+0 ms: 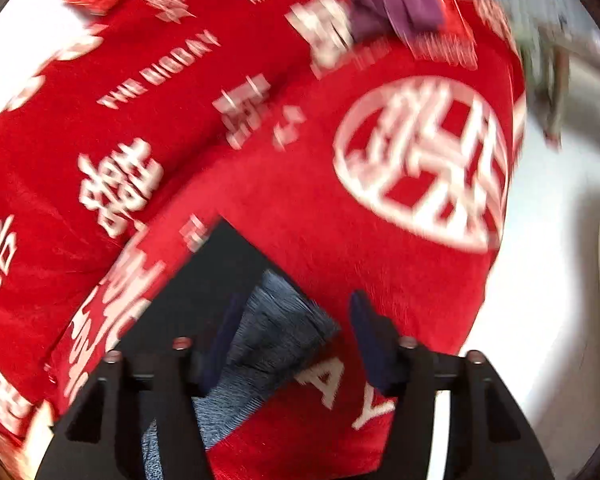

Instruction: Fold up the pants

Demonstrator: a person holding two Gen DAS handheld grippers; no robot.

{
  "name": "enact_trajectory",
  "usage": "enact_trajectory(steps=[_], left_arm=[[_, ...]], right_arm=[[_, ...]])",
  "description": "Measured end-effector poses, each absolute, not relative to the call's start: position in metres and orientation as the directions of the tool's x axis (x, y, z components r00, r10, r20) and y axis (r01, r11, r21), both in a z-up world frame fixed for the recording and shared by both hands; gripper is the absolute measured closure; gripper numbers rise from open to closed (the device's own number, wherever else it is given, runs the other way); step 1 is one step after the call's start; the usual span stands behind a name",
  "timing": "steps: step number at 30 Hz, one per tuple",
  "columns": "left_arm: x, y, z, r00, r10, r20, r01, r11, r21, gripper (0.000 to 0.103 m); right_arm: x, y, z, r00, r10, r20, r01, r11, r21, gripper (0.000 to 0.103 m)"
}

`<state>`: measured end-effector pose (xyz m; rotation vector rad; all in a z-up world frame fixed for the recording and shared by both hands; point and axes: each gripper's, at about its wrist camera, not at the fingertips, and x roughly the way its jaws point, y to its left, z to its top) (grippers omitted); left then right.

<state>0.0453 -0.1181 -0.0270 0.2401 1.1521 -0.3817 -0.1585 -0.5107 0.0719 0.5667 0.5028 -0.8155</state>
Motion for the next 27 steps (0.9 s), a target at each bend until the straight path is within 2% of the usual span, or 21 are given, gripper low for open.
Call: enact_trajectory(steps=[1,2,5,7,9,10,11,12,15,18,21,23,25,26,27], left_arm=[[0.044,-0.125,-0.027,0.351,-0.179,-0.919,0.436,0.9,-0.009,0.025],[0.042,-0.132,-0.027,0.348,-0.185,-0.919,0.458,0.889,-0.005,0.025],[0.045,-0.136,-0.034,0.324,-0.191,-0.927,0.465,0.885,-0.02,0.025],[0.052,-0.118,-0.042,0.278,-0.224,-0.934,0.418,0.904,-0.093,0.025],[0.055,-0.102,-0.043,0.281,-0.232,-0.931,0.378,0.919,-0.115,0.025],[0.055,-0.096,-0.042,0.292,-0.215,-0.932,0.363,0.926,-0.1,0.025],[0.055,-0.091,-0.04,0.307,-0.195,-0.932,0.349,0.934,-0.081,0.025],[0.056,-0.087,-0.037,0.326,-0.176,-0.929,0.334,0.941,-0.06,0.025],[0.06,-0.09,-0.029,0.342,-0.205,-0.917,0.329,0.94,-0.087,0.025],[0.059,-0.111,-0.025,0.346,-0.236,-0.908,0.379,0.921,-0.096,0.025],[0.058,-0.129,-0.04,0.338,-0.21,-0.917,0.43,0.902,-0.048,0.025],[0.064,-0.113,-0.051,0.32,-0.22,-0.921,0.399,0.913,-0.079,0.012],[0.069,-0.089,-0.051,0.329,-0.197,-0.924,0.347,0.935,-0.076,0.012],[0.071,-0.076,-0.049,0.339,-0.171,-0.925,0.319,0.946,-0.058,0.012],[0.073,-0.062,-0.045,0.364,-0.132,-0.922,0.282,0.959,-0.026,0.012]], right_arm=[[-0.148,-0.5,0.078,0.611,-0.515,-0.601,0.756,0.605,0.25,0.02],[-0.134,-0.487,0.079,0.654,-0.455,-0.605,0.692,0.683,0.234,0.015],[-0.099,-0.475,0.058,0.692,-0.252,-0.677,0.546,0.796,0.262,0.015],[-0.087,-0.483,0.036,0.646,-0.199,-0.737,0.55,0.791,0.268,0.015],[-0.097,-0.513,0.01,0.456,-0.311,-0.834,0.738,0.655,0.159,0.015],[-0.108,-0.527,0.002,0.394,-0.335,-0.856,0.799,0.585,0.138,0.01],[-0.129,-0.539,0.003,0.449,-0.323,-0.833,0.822,0.515,0.243,0.009],[-0.137,-0.54,0.009,0.455,-0.343,-0.822,0.829,0.5,0.25,0.009],[-0.133,-0.511,0.047,0.522,-0.429,-0.737,0.759,0.628,0.172,0.009],[-0.094,-0.456,0.068,0.63,-0.357,-0.69,0.584,0.804,0.117,0.008],[-0.042,-0.392,0.051,0.639,-0.219,-0.737,0.366,0.93,0.041,0.006],[-0.019,-0.359,0.023,0.574,-0.202,-0.794,0.246,0.967,-0.068,0.006],[-0.009,-0.349,-0.004,0.479,-0.288,-0.83,0.228,0.953,-0.199,0.005],[-0.012,-0.358,-0.012,0.466,-0.291,-0.835,0.257,0.948,-0.187,0.0],[-0.019,-0.367,-0.009,0.493,-0.266,-0.828,0.291,0.948,-0.131,0.001]])
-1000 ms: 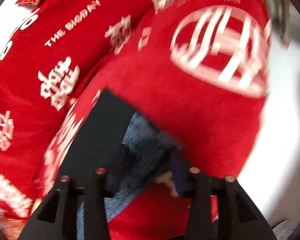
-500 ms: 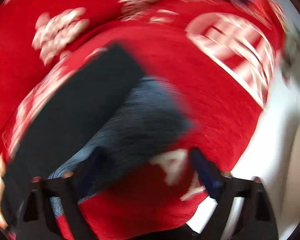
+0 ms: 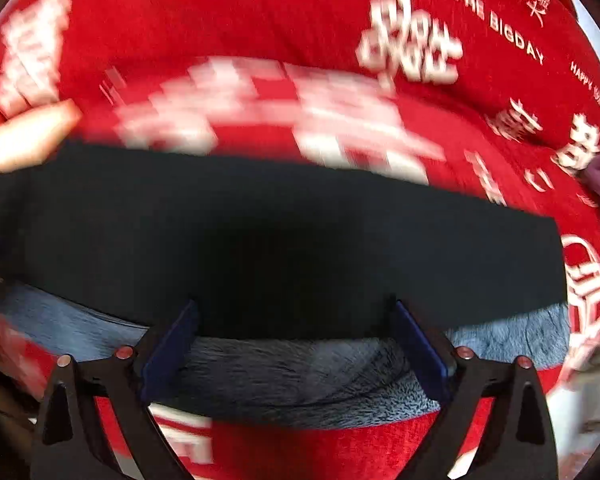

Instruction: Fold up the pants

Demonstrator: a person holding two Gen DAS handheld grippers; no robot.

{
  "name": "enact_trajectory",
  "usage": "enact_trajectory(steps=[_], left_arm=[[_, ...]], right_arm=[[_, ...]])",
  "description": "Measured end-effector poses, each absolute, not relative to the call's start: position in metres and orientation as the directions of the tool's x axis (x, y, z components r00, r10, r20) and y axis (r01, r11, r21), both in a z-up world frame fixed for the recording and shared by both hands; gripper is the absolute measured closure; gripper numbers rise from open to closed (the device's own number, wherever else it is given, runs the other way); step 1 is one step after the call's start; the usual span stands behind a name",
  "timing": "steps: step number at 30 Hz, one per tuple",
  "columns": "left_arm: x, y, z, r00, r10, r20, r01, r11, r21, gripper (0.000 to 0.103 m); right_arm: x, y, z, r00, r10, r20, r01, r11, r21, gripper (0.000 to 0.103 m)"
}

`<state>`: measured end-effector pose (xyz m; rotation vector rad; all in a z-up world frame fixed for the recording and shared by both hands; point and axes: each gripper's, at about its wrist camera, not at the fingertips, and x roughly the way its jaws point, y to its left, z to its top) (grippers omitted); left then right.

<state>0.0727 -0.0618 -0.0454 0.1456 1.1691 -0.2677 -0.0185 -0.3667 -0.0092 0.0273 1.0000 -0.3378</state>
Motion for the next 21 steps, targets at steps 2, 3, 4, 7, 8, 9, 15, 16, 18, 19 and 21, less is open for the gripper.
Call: enact_trajectory(steps=[2,3,4,7,8,9,15,16,18,19,21], left_arm=[[0.075,-0.046,-0.042,0.382,-0.122,-0.916,0.246,0.969,-0.027,0.012],[0.078,-0.038,-0.04,0.376,-0.138,-0.916,0.219,0.974,-0.056,0.012],[0.078,-0.036,-0.04,0.372,-0.15,-0.916,0.207,0.975,-0.076,0.012],[0.079,-0.052,-0.046,0.344,-0.199,-0.918,0.237,0.964,-0.12,0.012],[0.077,-0.055,-0.051,0.335,-0.2,-0.921,0.254,0.96,-0.116,0.012],[0.075,-0.062,-0.059,0.317,-0.189,-0.93,0.272,0.957,-0.101,0.012],[0.074,-0.044,-0.054,0.348,-0.152,-0.925,0.221,0.972,-0.077,0.004],[0.076,-0.041,-0.051,0.359,-0.148,-0.922,0.216,0.974,-0.072,0.004],[0.085,-0.04,-0.044,0.368,-0.157,-0.916,0.212,0.974,-0.081,0.004],[0.089,-0.042,-0.04,0.374,-0.162,-0.913,0.213,0.973,-0.086,0.004],[0.104,-0.056,-0.032,0.386,-0.18,-0.905,0.235,0.968,-0.092,0.004]], right_arm=[[-0.025,-0.382,-0.004,0.459,-0.311,-0.832,0.385,0.914,-0.129,0.0],[-0.025,-0.383,0.0,0.465,-0.309,-0.83,0.393,0.912,-0.12,0.0],[-0.026,-0.379,0.008,0.503,-0.273,-0.82,0.371,0.925,-0.081,0.0],[-0.009,-0.343,0.02,0.595,-0.153,-0.789,0.235,0.972,-0.011,0.0],[0.002,-0.331,0.015,0.596,-0.107,-0.796,0.191,0.982,0.011,0.0],[0.012,-0.323,0.01,0.584,-0.071,-0.809,0.157,0.987,0.027,0.0],[0.077,-0.322,-0.022,0.51,-0.217,-0.832,0.208,0.97,-0.125,0.0],[0.082,-0.326,-0.02,0.494,-0.224,-0.84,0.23,0.965,-0.123,0.0],[0.085,-0.323,-0.018,0.47,-0.233,-0.852,0.238,0.962,-0.132,0.0],[0.079,-0.319,-0.014,0.466,-0.247,-0.849,0.244,0.959,-0.145,0.0],[0.076,-0.308,-0.005,0.501,-0.269,-0.823,0.254,0.954,-0.158,0.0]])
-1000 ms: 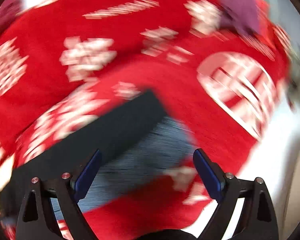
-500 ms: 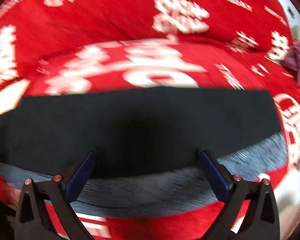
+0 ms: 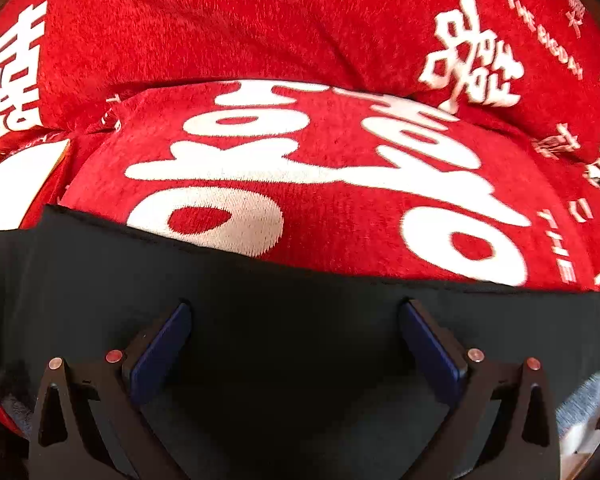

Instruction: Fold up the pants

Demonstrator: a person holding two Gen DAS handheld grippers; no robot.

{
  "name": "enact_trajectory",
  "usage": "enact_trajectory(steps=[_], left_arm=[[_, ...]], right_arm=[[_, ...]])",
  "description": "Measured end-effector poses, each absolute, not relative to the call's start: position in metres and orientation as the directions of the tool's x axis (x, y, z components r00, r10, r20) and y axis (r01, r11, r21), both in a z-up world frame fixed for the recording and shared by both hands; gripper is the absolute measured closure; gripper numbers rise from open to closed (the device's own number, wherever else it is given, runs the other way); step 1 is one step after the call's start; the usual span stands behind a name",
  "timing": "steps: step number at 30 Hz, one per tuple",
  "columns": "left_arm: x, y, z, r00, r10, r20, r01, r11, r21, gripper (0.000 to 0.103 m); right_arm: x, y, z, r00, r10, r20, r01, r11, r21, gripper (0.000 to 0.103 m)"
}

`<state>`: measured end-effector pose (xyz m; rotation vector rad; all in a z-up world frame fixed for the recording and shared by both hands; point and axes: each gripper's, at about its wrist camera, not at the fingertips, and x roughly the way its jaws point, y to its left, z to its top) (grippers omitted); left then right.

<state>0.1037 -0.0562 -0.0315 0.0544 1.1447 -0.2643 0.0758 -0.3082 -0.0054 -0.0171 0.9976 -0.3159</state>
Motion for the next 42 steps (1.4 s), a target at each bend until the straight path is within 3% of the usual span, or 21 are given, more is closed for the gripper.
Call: enact_trajectory(steps=[5,8,11,17,22,26,30,35,39,42], left_arm=[[0.162,-0.12,-0.042,0.311,-0.23,-0.922,0.318,0.939,-0.127,0.004],[0.197,-0.134,-0.067,0.233,-0.178,-0.956,0.276,0.955,-0.111,0.0],[0.21,-0.13,-0.053,0.242,-0.186,-0.952,0.233,0.964,-0.129,0.0],[0.148,-0.096,-0.019,0.359,-0.237,-0.903,0.295,0.946,-0.131,0.0],[0.082,-0.069,-0.025,0.401,-0.2,-0.894,0.321,0.945,-0.067,0.0],[0.068,-0.06,-0.047,0.41,-0.102,-0.906,0.322,0.946,0.04,0.0],[0.075,-0.04,-0.059,0.363,-0.175,-0.915,0.267,0.961,-0.078,0.0],[0.074,-0.029,-0.054,0.41,-0.094,-0.907,0.253,0.967,0.014,0.0],[0.079,-0.006,-0.061,0.384,-0.112,-0.917,0.215,0.976,-0.029,0.0],[0.077,0.0,-0.062,0.39,-0.104,-0.915,0.209,0.978,-0.022,0.0]], right_arm=[[0.028,-0.292,-0.004,0.503,-0.295,-0.812,0.266,0.947,-0.178,0.0],[0.0,-0.294,-0.015,0.471,-0.3,-0.83,0.281,0.942,-0.181,0.0],[-0.019,-0.3,-0.017,0.45,-0.298,-0.842,0.304,0.938,-0.169,0.0],[-0.029,-0.282,-0.003,0.534,-0.227,-0.814,0.282,0.956,-0.082,0.0],[-0.006,-0.237,-0.015,0.575,-0.176,-0.799,0.163,0.982,-0.1,0.0],[0.01,-0.221,-0.039,0.548,-0.203,-0.811,0.111,0.979,-0.17,0.0],[0.007,-0.234,-0.035,0.538,-0.188,-0.822,0.082,0.982,-0.171,0.0],[-0.013,-0.293,-0.026,0.51,-0.231,-0.829,0.191,0.97,-0.153,0.0],[-0.032,-0.362,-0.022,0.488,-0.242,-0.839,0.352,0.934,-0.065,0.0],[-0.036,-0.388,-0.019,0.476,-0.281,-0.833,0.392,0.916,-0.084,0.0]])
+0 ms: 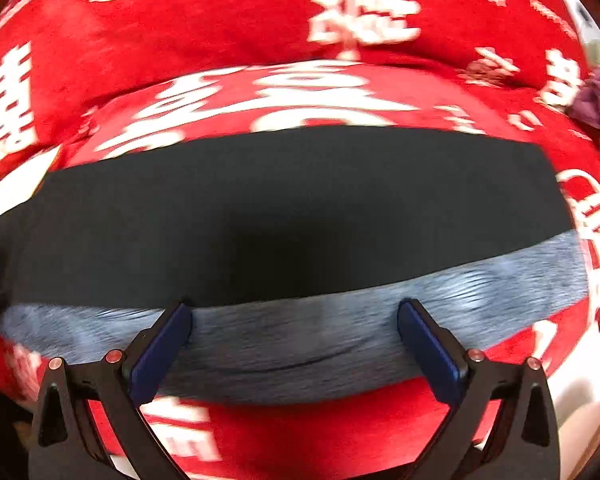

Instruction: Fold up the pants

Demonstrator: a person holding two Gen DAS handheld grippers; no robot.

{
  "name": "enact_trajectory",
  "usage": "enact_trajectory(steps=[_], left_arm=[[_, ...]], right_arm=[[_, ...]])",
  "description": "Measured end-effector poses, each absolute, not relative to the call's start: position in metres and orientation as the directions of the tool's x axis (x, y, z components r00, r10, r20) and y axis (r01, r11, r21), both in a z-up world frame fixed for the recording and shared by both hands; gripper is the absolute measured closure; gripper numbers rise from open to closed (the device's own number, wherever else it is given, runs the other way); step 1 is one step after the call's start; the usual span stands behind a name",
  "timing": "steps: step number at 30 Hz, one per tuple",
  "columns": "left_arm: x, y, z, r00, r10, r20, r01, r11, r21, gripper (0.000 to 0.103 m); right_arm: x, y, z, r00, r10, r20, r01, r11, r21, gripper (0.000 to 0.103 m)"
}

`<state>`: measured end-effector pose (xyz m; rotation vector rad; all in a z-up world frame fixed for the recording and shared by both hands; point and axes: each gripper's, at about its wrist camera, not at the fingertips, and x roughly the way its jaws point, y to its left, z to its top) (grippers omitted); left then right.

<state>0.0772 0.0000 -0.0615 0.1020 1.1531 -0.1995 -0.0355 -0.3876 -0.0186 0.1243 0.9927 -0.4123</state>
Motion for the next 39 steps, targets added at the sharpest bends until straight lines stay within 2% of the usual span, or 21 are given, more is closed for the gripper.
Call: enact_trajectory(steps=[5,14,18,20,21,23,24,27,32,35,39], left_arm=[[0.078,0.01,-0.063,0.395,-0.089,-0.914,0.194,0.981,-0.012,0.0],[0.074,0.056,-0.066,0.413,-0.029,-0.91,0.141,0.989,0.032,0.0],[0.068,0.067,-0.064,0.412,-0.073,-0.908,0.175,0.985,0.001,0.0],[0.065,0.073,-0.063,0.419,-0.046,-0.907,0.156,0.988,0.022,0.0],[0.065,0.08,-0.061,0.417,-0.054,-0.907,0.138,0.99,0.005,0.0],[0.069,0.099,-0.053,0.406,-0.155,-0.901,0.102,0.987,-0.124,0.0],[0.077,0.109,-0.047,0.408,-0.18,-0.895,0.073,0.984,-0.165,0.0],[0.112,0.128,-0.036,0.422,-0.106,-0.901,-0.03,0.991,-0.13,0.0],[0.178,0.14,-0.045,0.366,-0.073,-0.928,-0.122,0.985,-0.125,0.0],[0.209,0.136,-0.061,0.332,0.041,-0.942,-0.119,0.993,0.001,0.0],[0.223,0.146,-0.064,0.307,0.001,-0.952,-0.168,0.984,-0.053,0.0]], right_arm=[[-0.032,-0.381,-0.02,0.479,-0.313,-0.82,0.393,0.912,-0.118,0.0],[-0.044,-0.384,-0.023,0.543,-0.307,-0.782,0.383,0.919,-0.094,0.0],[-0.045,-0.384,-0.023,0.553,-0.306,-0.775,0.382,0.92,-0.09,0.0],[-0.045,-0.384,-0.023,0.556,-0.305,-0.773,0.381,0.92,-0.09,0.0],[-0.045,-0.384,-0.023,0.557,-0.305,-0.772,0.381,0.921,-0.088,0.0],[-0.046,-0.384,-0.023,0.561,-0.305,-0.769,0.38,0.921,-0.088,0.0],[-0.047,-0.384,-0.023,0.563,-0.307,-0.767,0.381,0.92,-0.089,0.0],[-0.046,-0.384,-0.024,0.567,-0.311,-0.763,0.382,0.92,-0.091,0.0],[-0.047,-0.384,-0.023,0.572,-0.314,-0.758,0.382,0.919,-0.092,0.0],[-0.047,-0.384,-0.024,0.575,-0.314,-0.756,0.383,0.919,-0.091,0.0],[-0.047,-0.384,-0.024,0.577,-0.315,-0.754,0.383,0.919,-0.091,0.0]])
